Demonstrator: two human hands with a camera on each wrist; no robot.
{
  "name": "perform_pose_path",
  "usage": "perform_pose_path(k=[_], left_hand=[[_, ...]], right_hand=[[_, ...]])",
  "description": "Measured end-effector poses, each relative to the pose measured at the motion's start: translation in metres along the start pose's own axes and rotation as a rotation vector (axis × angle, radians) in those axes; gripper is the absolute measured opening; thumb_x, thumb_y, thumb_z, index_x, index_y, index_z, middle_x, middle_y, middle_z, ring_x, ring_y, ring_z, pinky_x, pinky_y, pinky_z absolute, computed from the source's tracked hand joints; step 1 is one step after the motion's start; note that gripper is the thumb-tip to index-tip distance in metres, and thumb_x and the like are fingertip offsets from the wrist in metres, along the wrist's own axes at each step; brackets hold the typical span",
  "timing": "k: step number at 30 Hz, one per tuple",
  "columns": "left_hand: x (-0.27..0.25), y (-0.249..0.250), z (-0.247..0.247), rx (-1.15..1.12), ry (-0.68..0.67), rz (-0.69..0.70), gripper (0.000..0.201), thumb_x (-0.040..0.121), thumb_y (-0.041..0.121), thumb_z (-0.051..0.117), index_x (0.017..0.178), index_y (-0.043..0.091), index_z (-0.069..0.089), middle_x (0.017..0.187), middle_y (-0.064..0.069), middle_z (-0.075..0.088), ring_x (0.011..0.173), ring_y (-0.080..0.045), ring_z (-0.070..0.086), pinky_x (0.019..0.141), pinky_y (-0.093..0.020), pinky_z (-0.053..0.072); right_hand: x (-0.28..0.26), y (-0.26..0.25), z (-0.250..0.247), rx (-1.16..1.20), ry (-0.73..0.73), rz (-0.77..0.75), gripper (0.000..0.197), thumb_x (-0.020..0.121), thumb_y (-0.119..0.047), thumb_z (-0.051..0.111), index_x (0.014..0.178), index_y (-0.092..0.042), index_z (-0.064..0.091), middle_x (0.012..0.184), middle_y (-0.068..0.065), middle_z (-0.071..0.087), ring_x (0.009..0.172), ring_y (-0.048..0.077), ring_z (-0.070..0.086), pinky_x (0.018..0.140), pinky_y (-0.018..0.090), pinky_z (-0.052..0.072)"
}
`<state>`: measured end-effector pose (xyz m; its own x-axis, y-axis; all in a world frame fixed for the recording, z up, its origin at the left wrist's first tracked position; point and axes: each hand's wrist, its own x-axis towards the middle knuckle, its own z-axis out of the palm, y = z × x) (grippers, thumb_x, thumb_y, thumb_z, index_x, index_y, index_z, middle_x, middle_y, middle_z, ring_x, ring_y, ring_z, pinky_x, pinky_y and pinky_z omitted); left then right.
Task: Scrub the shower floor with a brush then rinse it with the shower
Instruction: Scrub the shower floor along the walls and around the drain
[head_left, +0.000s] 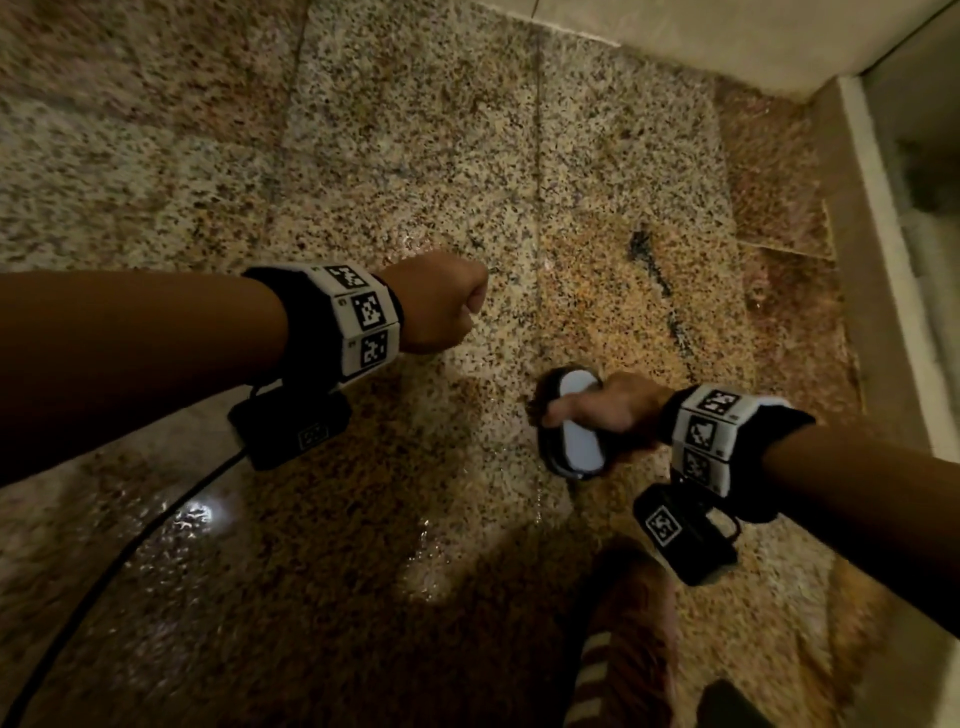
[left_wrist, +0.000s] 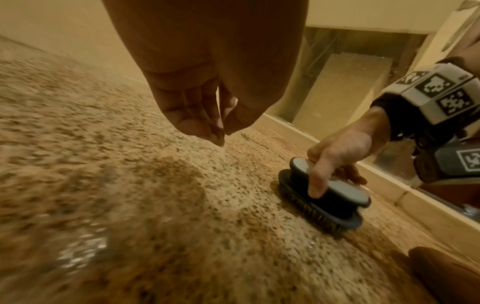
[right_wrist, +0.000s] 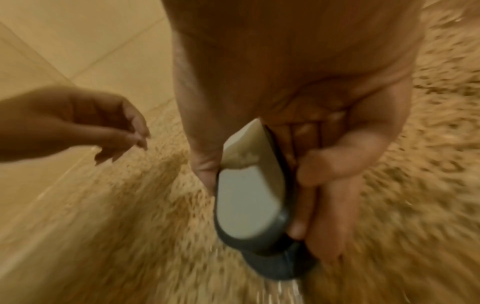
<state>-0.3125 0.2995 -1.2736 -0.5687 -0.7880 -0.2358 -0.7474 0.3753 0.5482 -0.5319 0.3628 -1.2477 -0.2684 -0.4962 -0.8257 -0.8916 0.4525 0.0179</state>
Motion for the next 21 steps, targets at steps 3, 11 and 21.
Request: perform_pose_path(k=[3,11,21], left_hand=[[0.007,0.013,0.007,-0.008,-0.061,0.018,0.011,0.087,0.008,0.05,0.089,0.019,0.048,0.098,-0.006,0.058,0.091,-0.027,0.053,0.082,-0.041,0.047],[0.016,0.028,0.012,0.017,-0.048,0.083,0.011,0.085,0.006,0.053,0.091,0.014,0.051,0.093,-0.004,0.054,0.082,-0.019,0.045,0.073,-0.032,0.039],[0.018,0.019,0.017,0.049,-0.066,0.082,0.012,0.085,0.007,0.052,0.086,0.018,0.047,0.087,0.002,0.047,0.08,-0.018,0.043,0.071,-0.029,0.036]], right_hand=[[0.008,-0.018,0.021,-0.059,-0.045,-0.058,0.076,0.074,-0.076,0.058,0.109,-0.008,0.063,0.096,0.007,0.063,0.074,0.02,0.06,0.058,0.024,0.045],[0.005,-0.062,0.04,0.024,-0.049,-0.267,0.068,0.081,-0.068,0.058,0.12,-0.013,0.063,0.112,0.01,0.066,0.099,0.024,0.064,0.082,0.032,0.052],[-0.002,0.009,0.033,0.224,-0.111,-0.084,0.068,0.074,-0.059,0.07,0.108,-0.001,0.067,0.087,0.012,0.071,0.065,0.02,0.07,0.055,0.027,0.056]])
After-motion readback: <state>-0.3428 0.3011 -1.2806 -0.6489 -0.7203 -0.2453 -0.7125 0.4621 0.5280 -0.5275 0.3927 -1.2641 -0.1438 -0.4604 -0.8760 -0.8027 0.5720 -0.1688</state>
